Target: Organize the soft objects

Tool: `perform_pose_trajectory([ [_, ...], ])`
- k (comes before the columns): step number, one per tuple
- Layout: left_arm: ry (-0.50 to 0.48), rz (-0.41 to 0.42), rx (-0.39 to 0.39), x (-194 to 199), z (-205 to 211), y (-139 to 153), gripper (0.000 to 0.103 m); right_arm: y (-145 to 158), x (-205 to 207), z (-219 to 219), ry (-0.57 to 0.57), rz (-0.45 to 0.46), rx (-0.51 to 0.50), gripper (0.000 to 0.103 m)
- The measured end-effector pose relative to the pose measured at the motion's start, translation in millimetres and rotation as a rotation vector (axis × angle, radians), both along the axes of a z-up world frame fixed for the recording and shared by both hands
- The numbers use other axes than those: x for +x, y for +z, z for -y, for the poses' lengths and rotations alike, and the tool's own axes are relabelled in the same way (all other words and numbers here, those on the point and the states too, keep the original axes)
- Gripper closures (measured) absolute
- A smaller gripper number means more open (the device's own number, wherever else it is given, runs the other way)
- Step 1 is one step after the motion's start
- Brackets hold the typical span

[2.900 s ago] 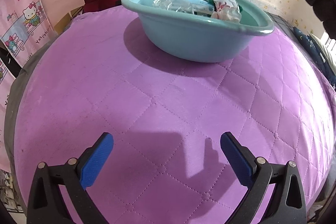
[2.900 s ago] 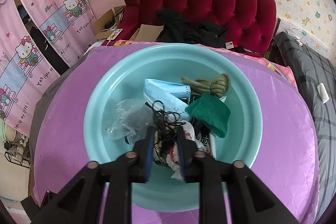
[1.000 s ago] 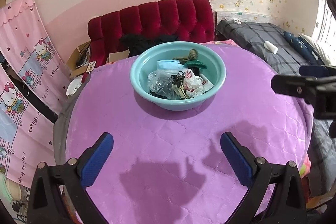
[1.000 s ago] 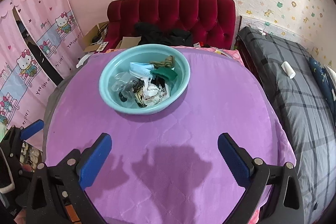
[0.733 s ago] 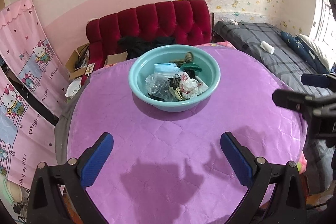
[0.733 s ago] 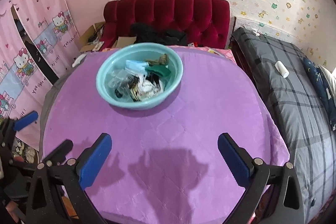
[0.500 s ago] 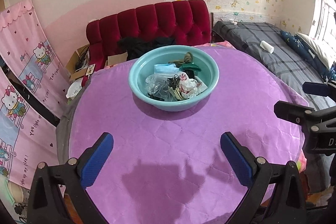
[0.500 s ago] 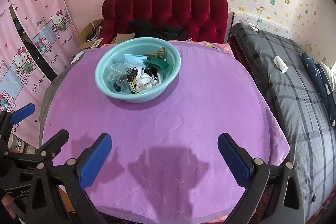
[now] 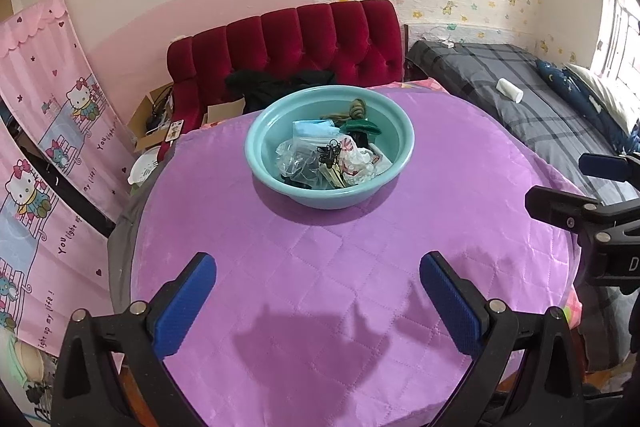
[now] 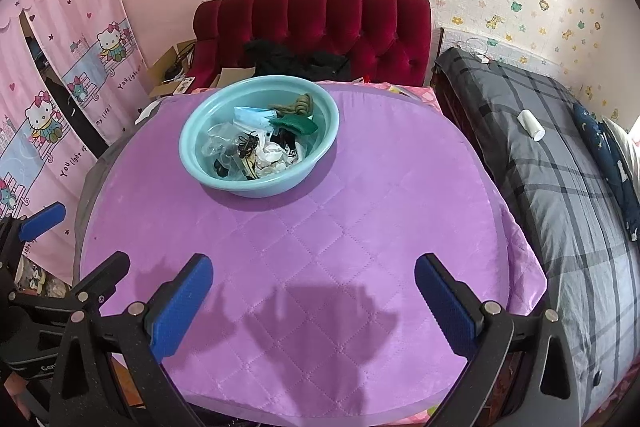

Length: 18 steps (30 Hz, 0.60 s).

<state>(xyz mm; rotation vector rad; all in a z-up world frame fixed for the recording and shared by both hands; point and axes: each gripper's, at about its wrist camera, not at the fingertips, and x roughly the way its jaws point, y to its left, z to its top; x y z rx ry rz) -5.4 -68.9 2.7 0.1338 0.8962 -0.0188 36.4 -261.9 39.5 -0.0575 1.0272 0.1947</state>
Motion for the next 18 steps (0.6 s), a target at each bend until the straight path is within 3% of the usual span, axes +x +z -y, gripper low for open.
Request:
perform_pose_trajectory([
  [18, -0.002, -0.005, 0.005, -7.5, 6.9, 1.9, 0.0, -3.2, -3.5, 3.9, 0.007, -0.017, -0.004, 0.0],
])
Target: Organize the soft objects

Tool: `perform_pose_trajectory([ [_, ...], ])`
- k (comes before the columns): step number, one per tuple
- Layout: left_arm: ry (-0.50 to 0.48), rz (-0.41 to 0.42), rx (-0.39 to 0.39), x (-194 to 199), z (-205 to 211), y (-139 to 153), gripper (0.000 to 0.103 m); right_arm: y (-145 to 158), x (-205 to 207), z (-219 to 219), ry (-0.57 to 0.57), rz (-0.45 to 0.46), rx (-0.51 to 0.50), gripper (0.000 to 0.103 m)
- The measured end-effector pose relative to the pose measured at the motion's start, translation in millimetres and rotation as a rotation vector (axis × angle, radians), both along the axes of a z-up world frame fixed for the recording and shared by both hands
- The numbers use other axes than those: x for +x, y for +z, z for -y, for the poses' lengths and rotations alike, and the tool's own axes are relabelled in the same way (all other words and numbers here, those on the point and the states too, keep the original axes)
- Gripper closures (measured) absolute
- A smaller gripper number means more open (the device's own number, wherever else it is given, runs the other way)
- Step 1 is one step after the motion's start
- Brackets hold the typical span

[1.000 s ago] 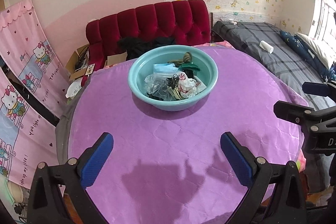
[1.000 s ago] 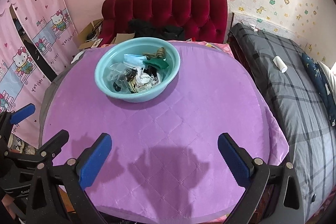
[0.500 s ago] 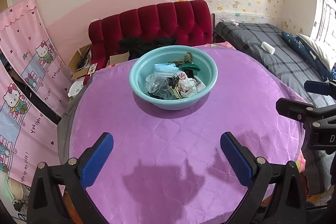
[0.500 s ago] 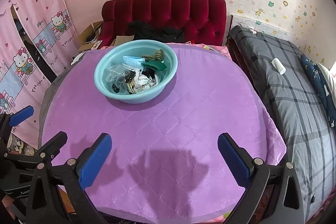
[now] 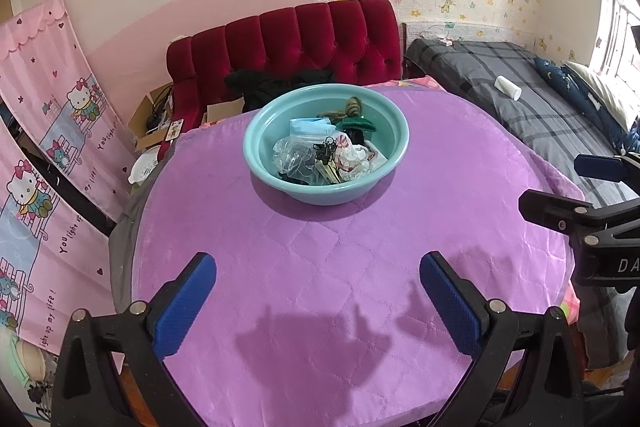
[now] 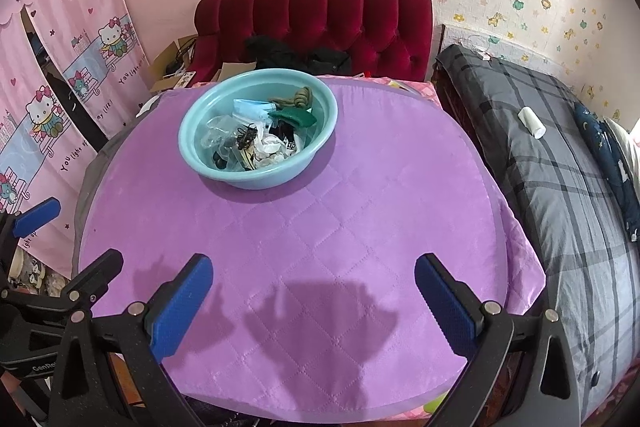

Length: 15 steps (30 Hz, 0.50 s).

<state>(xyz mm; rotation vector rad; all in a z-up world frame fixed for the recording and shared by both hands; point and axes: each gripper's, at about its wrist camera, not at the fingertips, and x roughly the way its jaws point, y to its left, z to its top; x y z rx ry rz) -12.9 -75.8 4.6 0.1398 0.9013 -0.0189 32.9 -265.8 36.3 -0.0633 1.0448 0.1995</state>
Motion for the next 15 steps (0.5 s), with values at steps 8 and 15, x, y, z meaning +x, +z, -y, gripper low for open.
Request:
perform_pose_trajectory([
  [8, 0.0, 0.004, -0.001, -1.2, 1.9, 2.7, 0.0, 3.5, -0.6, -0.2, -0.001, 0.014, -0.006, 0.0],
  [15, 0.011, 0.013, 0.0, -0.2, 1.7, 3.3, 0.0, 2.5, 2.3, 2.2, -0.006, 0.017, -0.005, 0.0],
])
